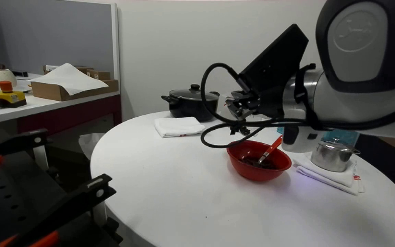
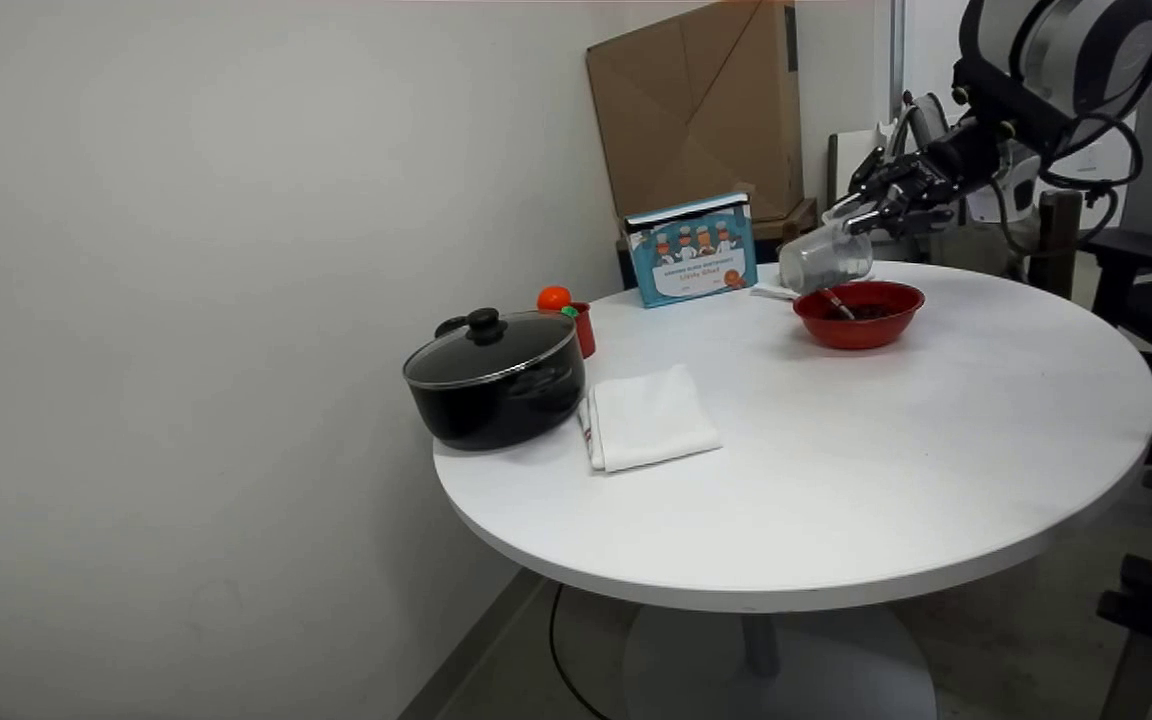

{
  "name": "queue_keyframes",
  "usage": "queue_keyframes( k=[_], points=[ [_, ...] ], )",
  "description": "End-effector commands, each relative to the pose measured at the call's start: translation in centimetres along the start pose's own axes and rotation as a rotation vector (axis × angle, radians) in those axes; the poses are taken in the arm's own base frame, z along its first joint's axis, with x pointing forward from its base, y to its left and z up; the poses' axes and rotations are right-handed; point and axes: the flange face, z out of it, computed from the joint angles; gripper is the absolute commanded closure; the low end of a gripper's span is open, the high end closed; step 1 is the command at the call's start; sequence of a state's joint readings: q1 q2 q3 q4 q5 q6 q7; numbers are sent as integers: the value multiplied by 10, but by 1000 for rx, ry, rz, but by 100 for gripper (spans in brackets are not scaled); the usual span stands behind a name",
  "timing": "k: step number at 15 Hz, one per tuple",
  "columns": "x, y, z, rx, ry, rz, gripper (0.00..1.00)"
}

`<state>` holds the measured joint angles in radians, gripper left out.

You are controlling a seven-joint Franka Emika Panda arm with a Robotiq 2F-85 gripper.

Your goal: Pour some of the things in the jug into the bowl

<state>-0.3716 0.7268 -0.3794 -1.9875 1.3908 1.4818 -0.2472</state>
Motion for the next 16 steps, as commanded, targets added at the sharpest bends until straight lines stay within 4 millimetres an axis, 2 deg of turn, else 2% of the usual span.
queue_keyframes(
  k=[1,4,7,11,16],
  points=[
    [-20,-17,22,-176,39,3,94],
    [-34,-29,49,-338,93,-10,94],
    [-46,-40,67,-482,189,-20,94],
    [-66,-53,75,-621,381,-33,94],
    [-104,-73,94,-787,625,-87,94]
  ],
)
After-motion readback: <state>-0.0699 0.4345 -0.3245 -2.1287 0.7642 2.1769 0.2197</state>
